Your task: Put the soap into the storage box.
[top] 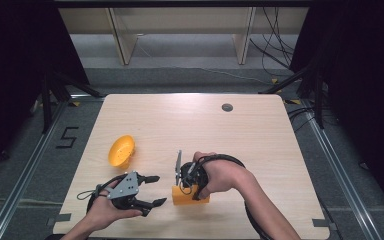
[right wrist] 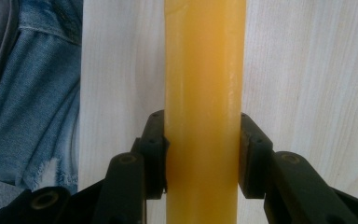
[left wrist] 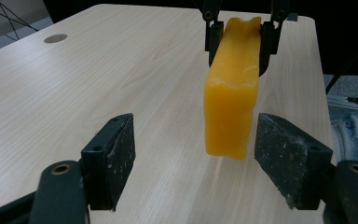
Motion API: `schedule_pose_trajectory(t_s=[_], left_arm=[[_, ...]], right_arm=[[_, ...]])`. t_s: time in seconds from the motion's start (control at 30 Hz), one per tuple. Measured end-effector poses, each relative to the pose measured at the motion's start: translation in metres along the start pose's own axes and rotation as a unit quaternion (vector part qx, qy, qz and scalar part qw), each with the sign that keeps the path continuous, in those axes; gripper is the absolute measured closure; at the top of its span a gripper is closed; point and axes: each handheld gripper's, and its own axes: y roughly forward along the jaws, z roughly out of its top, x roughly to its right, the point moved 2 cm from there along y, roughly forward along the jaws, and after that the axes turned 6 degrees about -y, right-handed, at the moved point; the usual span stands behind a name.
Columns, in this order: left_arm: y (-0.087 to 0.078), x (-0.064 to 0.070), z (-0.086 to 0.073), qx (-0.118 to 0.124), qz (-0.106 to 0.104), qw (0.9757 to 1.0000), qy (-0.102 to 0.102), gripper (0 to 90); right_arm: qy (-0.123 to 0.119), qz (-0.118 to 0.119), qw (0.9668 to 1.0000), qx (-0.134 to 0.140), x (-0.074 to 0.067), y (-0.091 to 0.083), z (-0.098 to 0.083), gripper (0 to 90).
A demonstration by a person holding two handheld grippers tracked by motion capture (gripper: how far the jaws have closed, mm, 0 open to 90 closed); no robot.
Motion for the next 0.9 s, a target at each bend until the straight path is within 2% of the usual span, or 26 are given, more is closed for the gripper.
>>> schedule_pose_trajectory(t_s=[0.03,0.17,0.23,0.3,0.33,0.37,0.4,0.43,0.47,0.5,0.53,0.57,0.6,0.63,0.67,0.7,0.73,0.77,0.8,0.87,0.9], left_arm=[[0.000,0.000,0.000,0.000,0.000,1.0000,0.000,28.4],[0.005,-0.002,0.004,0.002,-0.011,0.9999,0.009,30.2],[0.008,-0.001,0.005,0.004,-0.012,0.9999,0.000,30.4],[0.008,-0.002,0.006,0.000,-0.010,0.9999,0.003,30.7],[0.009,-0.003,0.006,0.004,-0.015,0.9999,0.002,31.2],[0.009,-0.003,0.006,0.004,-0.015,0.9999,0.002,31.4],[0.008,-0.003,0.008,0.004,-0.018,0.9998,0.008,31.3],[0.008,-0.003,0.008,0.004,-0.018,0.9998,0.008,31.2],[0.007,-0.003,0.008,0.007,-0.024,0.9997,0.007,31.2],[0.007,-0.002,0.009,0.006,-0.029,0.9995,0.003,30.8],[0.007,-0.002,0.009,0.006,-0.029,0.9995,0.003,30.5],[0.008,0.000,0.009,0.008,-0.035,0.9994,0.002,30.1],[0.008,0.000,0.009,0.006,-0.036,0.9993,0.002,29.9],[0.011,0.001,0.009,0.005,-0.046,0.9989,0.010,29.9],[0.011,0.001,0.009,0.005,-0.046,0.9989,0.010,29.8],[0.014,0.004,0.008,0.001,-0.047,0.9989,0.003,29.8],[0.014,0.004,0.008,0.001,-0.047,0.9989,0.003,29.8],[0.015,0.003,0.009,-0.004,-0.050,0.9986,0.016,29.8],[0.017,0.004,0.008,-0.003,-0.054,0.9985,0.008,29.9],[0.018,0.004,0.009,-0.004,-0.052,0.9986,0.012,30.4],[0.020,0.005,0.008,-0.003,-0.053,0.9985,0.010,31.1]], right_arm=[[0.012,0.003,0.9999,-0.005,-0.002,-0.001,0.001,61.9],[0.000,-0.002,1.0000,-0.001,0.000,-0.001,0.003,61.9],[-0.009,-0.002,0.9999,-0.004,0.001,-0.001,0.004,61.9],[-0.007,-0.003,0.9999,-0.007,0.000,-0.001,0.004,62.0],[0.005,0.000,0.9999,-0.011,-0.001,-0.003,0.004,61.9],[0.005,0.000,0.9999,-0.011,-0.001,-0.003,0.004,61.9],[-0.008,-0.004,1.0000,-0.003,0.002,-0.002,0.002,62.0],[0.005,-0.002,1.0000,-0.008,0.000,-0.004,0.003,61.9],[0.005,-0.002,1.0000,-0.008,0.000,-0.004,0.003,61.9],[-0.013,-0.006,0.9999,-0.004,0.003,-0.005,0.003,61.9],[-0.013,-0.006,0.9999,-0.004,0.003,-0.005,0.003,61.9],[0.009,-0.006,0.9999,-0.009,0.001,-0.007,0.003,61.9],[0.006,-0.003,1.0000,-0.006,0.001,-0.006,0.003,61.9],[-0.003,-0.010,0.9999,-0.006,0.002,-0.006,0.003,61.9],[0.020,0.000,0.9997,-0.012,-0.001,-0.008,0.004,61.9],[-0.003,-0.014,0.9999,-0.008,0.002,-0.008,0.005,61.9],[-0.003,-0.014,0.9999,-0.008,0.002,-0.008,0.005,61.9],[0.002,-0.008,0.9999,-0.009,0.001,-0.008,0.006,61.9],[-0.001,-0.008,0.9999,-0.008,0.001,-0.008,0.007,61.9],[0.004,-0.006,0.9999,-0.007,0.001,-0.009,0.008,61.9],[-0.009,-0.007,0.9999,0.006,0.003,-0.007,0.008,61.9]])
